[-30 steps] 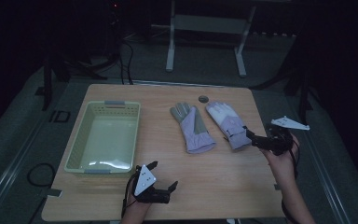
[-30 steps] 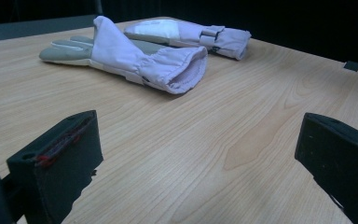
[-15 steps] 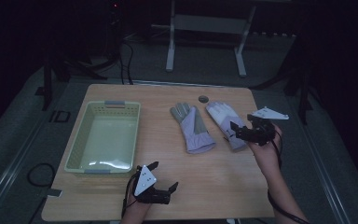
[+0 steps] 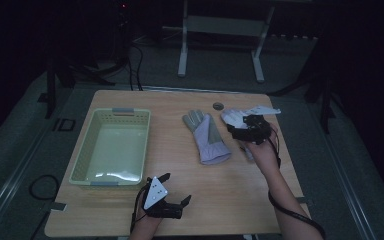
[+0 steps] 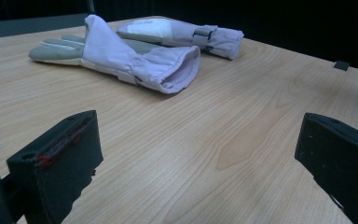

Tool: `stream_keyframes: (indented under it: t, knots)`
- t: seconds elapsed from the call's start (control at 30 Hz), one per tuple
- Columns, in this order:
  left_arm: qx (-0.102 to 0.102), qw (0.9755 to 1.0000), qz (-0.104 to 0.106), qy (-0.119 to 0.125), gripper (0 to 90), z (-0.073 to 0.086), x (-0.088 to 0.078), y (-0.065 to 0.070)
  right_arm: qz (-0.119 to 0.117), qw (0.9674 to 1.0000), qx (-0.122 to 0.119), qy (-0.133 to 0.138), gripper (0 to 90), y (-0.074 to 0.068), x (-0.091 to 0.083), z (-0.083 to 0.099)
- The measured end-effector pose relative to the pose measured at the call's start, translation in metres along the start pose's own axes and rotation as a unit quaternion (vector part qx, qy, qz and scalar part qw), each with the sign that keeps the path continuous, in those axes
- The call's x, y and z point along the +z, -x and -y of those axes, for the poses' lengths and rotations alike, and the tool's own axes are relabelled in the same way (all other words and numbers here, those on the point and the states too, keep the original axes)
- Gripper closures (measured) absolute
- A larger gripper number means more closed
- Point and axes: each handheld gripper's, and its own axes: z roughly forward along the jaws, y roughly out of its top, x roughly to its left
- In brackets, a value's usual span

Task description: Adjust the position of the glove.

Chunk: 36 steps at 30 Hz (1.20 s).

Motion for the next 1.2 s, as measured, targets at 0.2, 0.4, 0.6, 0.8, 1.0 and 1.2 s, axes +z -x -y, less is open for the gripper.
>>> stream_keyframes:
  t: [0.2, 0.4, 0.6, 0.8, 1.0, 1.2]
  knots:
    - [-0.001, 1.0, 0.002, 0.0, 0.7, 0.0, 0.0, 0.0, -0.005, 0.9998, -0.002, -0.02, 27.8, -0.011, 0.026, -0.004]
    - [-0.001, 1.0, 0.002, 0.001, 0.7, 0.0, 0.0, -0.001, -0.013, 0.9993, -0.001, -0.034, 27.8, -0.019, 0.05, -0.005]
    - [-0.007, 1.0, 0.003, 0.004, 0.7, 0.0, -0.001, -0.001, -0.021, 0.9983, 0.002, -0.054, 29.7, -0.025, 0.076, -0.003]
    - [-0.001, 1.0, 0.004, 0.006, 0.7, 0.001, -0.001, 0.0, -0.02, 0.997, 0.019, -0.073, 32.0, -0.026, 0.099, 0.003]
    - [-0.004, 0.9999, 0.007, 0.007, 0.7, 0.001, -0.002, -0.001, -0.011, 0.9954, 0.017, -0.094, 34.3, -0.026, 0.121, 0.008]
    - [-0.002, 1.0, 0.006, 0.007, 0.7, 0.001, -0.001, 0.0, -0.006, 0.9944, 0.024, -0.103, 38.0, -0.022, 0.133, 0.013]
